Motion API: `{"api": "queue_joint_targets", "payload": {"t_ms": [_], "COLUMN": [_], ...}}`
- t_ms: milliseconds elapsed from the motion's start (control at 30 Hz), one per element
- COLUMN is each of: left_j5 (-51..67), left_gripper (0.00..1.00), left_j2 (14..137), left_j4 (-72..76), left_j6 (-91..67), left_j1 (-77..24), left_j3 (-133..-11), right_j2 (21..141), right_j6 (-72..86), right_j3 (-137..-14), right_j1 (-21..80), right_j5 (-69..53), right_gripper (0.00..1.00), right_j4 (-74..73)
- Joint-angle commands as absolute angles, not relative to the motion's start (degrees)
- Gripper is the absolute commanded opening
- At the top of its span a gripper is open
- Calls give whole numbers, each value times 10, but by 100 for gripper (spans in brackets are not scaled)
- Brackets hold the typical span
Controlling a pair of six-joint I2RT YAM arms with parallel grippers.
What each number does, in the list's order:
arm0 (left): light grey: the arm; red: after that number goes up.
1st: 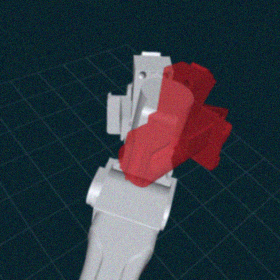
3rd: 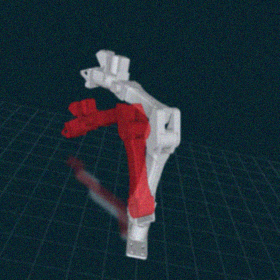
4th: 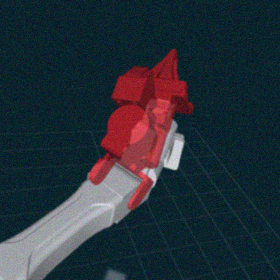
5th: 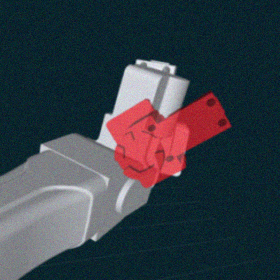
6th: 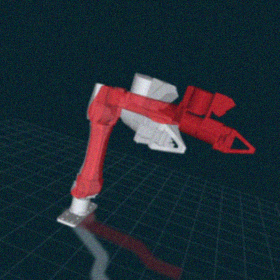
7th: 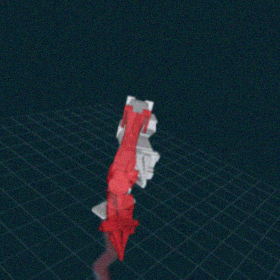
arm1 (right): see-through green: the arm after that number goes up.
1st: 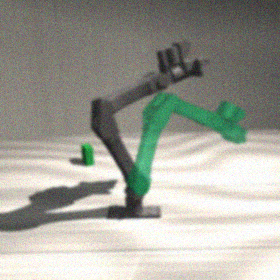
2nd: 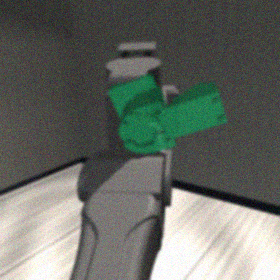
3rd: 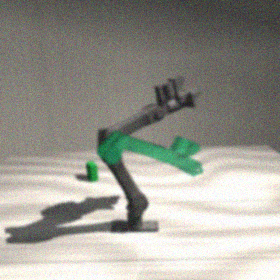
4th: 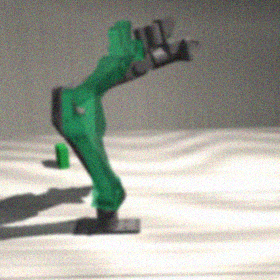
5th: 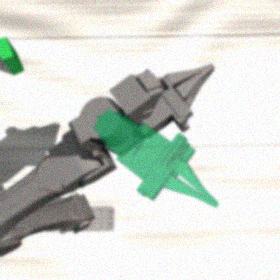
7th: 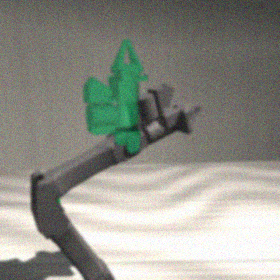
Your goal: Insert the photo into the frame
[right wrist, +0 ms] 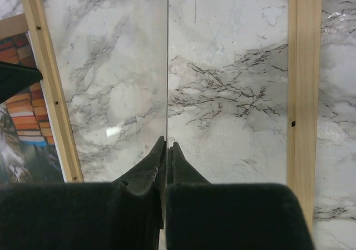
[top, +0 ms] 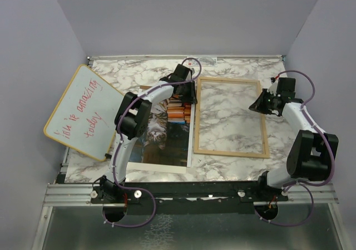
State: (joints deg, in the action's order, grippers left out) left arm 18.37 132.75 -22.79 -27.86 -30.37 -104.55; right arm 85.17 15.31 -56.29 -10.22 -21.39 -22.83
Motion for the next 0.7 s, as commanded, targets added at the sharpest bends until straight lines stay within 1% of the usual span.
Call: {"api": "queue_joint_targets", "payload": {"t_ms": [0, 433, 467, 500, 567, 600, 633, 667], "left_j5": [162, 164, 164, 163, 163, 162, 161, 159], "left_gripper": [28, 28, 28, 29, 32, 34, 37, 39], "left_j2": [1352, 1358, 1359, 1361, 1364, 1364, 1365, 1364], "left_j4": [-247, -250, -250, -251, -253, -254, -254, -254], "left_j6": [-267, -264, -264, -264, -263, -263, -263, -262], "left_j1": [-308, -308, -308, -308, -308, -308, -308, -308], "left_j3": [-1056, -1061, -1062, -1064, -1068, -1069, -1070, -1070], "right_j2": [852, 861, 865, 870, 880, 881, 881, 881], "right_j6": [142, 140, 142, 143, 150, 153, 157, 162], "right_j3": [-565, -559, -563, -564, -563, -561, -556, -553], "right_j1": [-106, -105, -106, -106, -106, -106, -106, -106], "right_j5": [-203, -315, -321, -330, -345, -350, -352, -352], "right_gripper": [1, 1, 5, 12, 29, 35, 40, 43], "right_j4": [-231, -211, -215, -218, -222, -220, -217, -214]}}
